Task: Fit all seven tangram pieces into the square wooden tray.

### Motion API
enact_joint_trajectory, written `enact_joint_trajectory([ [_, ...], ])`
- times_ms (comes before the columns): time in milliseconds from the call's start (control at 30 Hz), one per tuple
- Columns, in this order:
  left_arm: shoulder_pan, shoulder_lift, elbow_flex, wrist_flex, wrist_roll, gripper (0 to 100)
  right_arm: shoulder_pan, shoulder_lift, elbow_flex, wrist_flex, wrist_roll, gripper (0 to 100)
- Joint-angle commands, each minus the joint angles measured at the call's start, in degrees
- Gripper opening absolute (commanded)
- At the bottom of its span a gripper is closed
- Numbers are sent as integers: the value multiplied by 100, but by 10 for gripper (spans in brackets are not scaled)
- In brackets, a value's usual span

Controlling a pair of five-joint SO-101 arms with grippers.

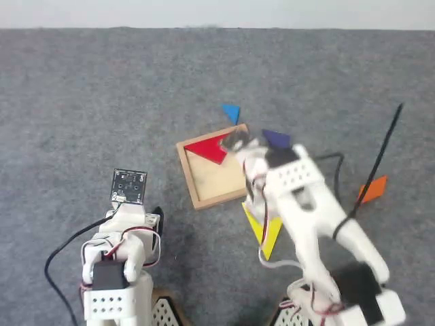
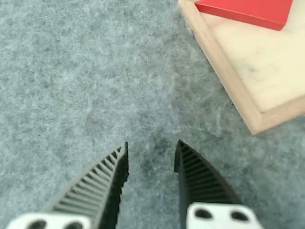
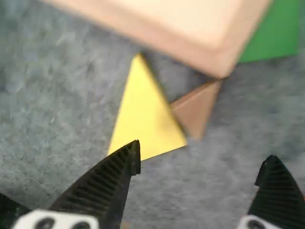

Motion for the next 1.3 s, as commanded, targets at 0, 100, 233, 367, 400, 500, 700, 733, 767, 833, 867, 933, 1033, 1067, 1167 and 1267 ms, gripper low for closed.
enact_joint_trajectory([
  [0, 18, -158, -48, 53, -35, 153, -400, -673, 642, -233, -809, 379],
  [100, 18, -158, -48, 53, -35, 153, -716, -637, 976, -426, -1451, 380],
  [233, 18, -158, -48, 53, -35, 153, -989, -497, 1266, -875, -1846, 380],
  [367, 18, -158, -48, 53, -35, 153, -989, -242, 1433, -1288, -1899, 380],
  [400, 18, -158, -48, 53, -35, 153, -989, -163, 1459, -1358, -1899, 380],
  [500, 18, -158, -48, 53, -35, 153, -989, 75, 1468, -1622, -1916, 380],
  [700, 18, -158, -48, 53, -35, 153, -989, 356, 1477, -1807, -1890, 380],
  [733, 18, -158, -48, 53, -35, 153, -980, 400, 1477, -1824, -1890, 380],
  [767, 18, -158, -48, 53, -35, 153, -980, 409, 1477, -1824, -1881, 380],
  [833, 18, -158, -48, 53, -35, 153, -980, 391, 1477, -1815, -1881, 380],
  [867, 18, -158, -48, 53, -35, 153, -980, 356, 1477, -1807, -1873, 380],
  [933, 18, -158, -48, 53, -35, 153, -980, 286, 1495, -1771, -1873, 380],
  [1033, 18, -158, -48, 53, -35, 153, -989, 127, 1512, -1631, -1890, 380],
  [1067, 18, -158, -48, 53, -35, 153, -989, 48, 1556, -1596, -1890, 380],
  [1167, 18, -158, -48, 53, -35, 153, -989, -374, 1802, -1648, -1890, 380],
  [1267, 18, -158, -48, 53, -35, 153, -1007, -971, 2048, -1640, -1881, 380],
])
